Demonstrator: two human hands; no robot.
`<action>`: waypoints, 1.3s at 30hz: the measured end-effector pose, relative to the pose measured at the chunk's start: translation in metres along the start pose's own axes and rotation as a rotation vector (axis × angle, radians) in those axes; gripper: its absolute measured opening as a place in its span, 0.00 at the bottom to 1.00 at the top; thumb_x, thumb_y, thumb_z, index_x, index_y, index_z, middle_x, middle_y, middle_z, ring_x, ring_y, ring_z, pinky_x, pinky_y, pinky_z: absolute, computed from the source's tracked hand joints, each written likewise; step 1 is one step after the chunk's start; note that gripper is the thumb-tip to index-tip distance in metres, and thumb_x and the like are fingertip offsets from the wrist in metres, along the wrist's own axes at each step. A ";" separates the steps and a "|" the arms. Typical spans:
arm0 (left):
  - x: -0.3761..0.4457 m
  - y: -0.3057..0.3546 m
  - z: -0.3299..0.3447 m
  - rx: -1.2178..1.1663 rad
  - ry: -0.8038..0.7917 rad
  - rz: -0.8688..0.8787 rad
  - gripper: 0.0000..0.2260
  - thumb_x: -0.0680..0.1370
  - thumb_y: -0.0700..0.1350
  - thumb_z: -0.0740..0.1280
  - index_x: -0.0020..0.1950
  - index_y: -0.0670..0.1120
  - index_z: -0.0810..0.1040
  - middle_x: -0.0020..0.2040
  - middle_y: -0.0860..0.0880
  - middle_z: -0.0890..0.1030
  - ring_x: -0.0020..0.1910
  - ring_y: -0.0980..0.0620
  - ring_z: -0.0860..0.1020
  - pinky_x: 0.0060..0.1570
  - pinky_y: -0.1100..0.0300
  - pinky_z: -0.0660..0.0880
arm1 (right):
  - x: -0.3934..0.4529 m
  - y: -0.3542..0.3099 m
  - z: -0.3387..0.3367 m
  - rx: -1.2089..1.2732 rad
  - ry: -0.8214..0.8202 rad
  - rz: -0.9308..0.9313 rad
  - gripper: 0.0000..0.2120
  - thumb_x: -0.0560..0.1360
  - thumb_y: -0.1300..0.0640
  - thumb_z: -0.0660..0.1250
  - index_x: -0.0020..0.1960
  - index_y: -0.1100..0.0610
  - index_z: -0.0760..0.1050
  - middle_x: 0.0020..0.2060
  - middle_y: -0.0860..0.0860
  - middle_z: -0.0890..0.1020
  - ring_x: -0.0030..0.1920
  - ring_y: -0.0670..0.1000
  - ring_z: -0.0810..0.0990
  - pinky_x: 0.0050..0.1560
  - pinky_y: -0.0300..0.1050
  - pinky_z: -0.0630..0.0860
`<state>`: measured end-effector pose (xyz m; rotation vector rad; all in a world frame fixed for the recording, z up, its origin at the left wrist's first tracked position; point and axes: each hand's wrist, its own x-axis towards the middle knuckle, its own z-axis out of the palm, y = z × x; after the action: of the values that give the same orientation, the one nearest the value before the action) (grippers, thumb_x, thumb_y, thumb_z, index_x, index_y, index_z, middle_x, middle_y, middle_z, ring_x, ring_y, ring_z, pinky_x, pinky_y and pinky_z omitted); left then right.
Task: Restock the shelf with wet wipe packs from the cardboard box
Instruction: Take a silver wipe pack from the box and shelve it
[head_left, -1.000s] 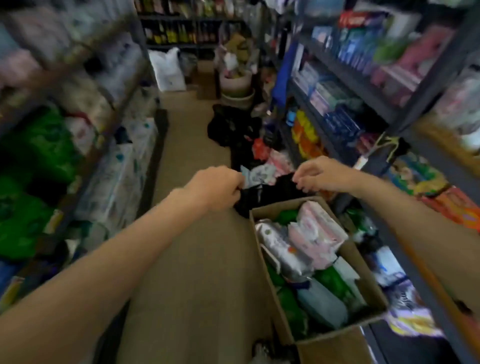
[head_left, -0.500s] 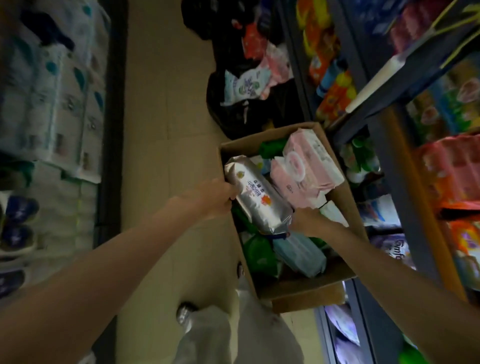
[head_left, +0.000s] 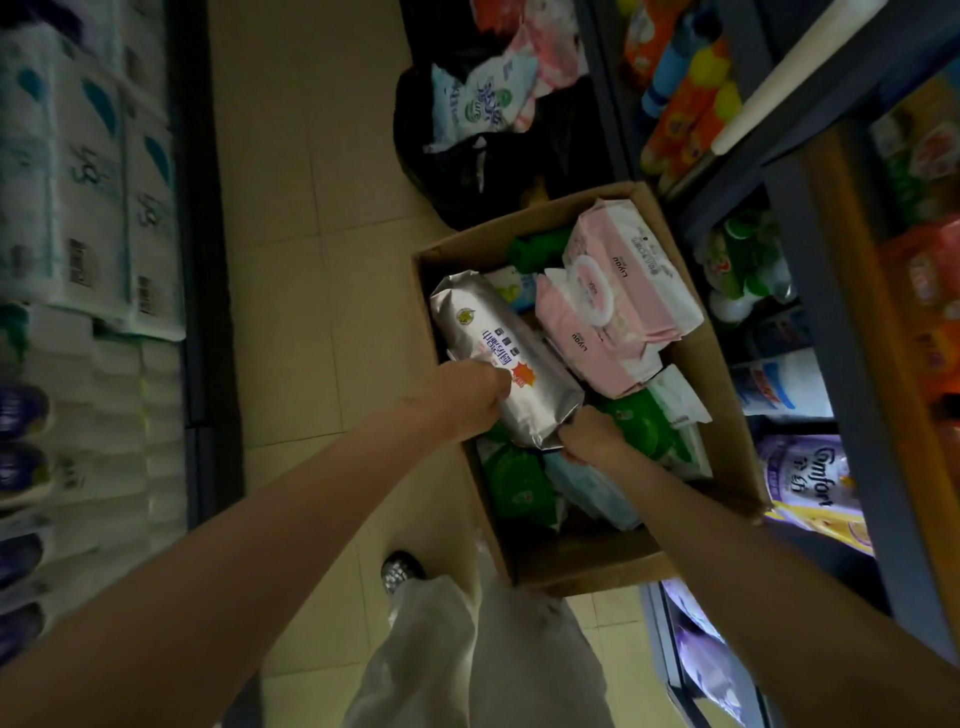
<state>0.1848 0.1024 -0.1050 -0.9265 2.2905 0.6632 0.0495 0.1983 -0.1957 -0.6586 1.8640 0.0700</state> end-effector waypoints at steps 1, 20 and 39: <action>0.000 -0.002 -0.004 0.007 0.011 -0.011 0.16 0.78 0.40 0.57 0.65 0.45 0.71 0.64 0.42 0.74 0.62 0.43 0.73 0.56 0.55 0.70 | 0.001 -0.002 -0.001 -0.005 0.023 -0.012 0.03 0.75 0.61 0.60 0.43 0.58 0.71 0.43 0.59 0.79 0.40 0.53 0.76 0.33 0.42 0.71; -0.203 -0.145 -0.069 -0.155 0.321 -0.265 0.44 0.72 0.56 0.69 0.76 0.49 0.43 0.76 0.47 0.53 0.73 0.45 0.60 0.69 0.48 0.61 | -0.294 -0.274 -0.078 -0.513 0.319 -0.845 0.20 0.73 0.59 0.61 0.23 0.58 0.66 0.12 0.48 0.66 0.15 0.48 0.65 0.15 0.33 0.60; -0.789 -0.260 -0.066 -0.341 1.476 -0.267 0.48 0.53 0.56 0.78 0.65 0.63 0.54 0.62 0.66 0.67 0.58 0.78 0.67 0.56 0.80 0.65 | -0.780 -0.526 0.180 -0.556 0.670 -2.379 0.27 0.77 0.58 0.61 0.22 0.55 0.56 0.18 0.50 0.58 0.20 0.46 0.63 0.23 0.35 0.59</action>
<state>0.8235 0.2523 0.4084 -2.4075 3.1148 0.1893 0.6386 0.1343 0.5574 -2.9891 0.3900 -1.2756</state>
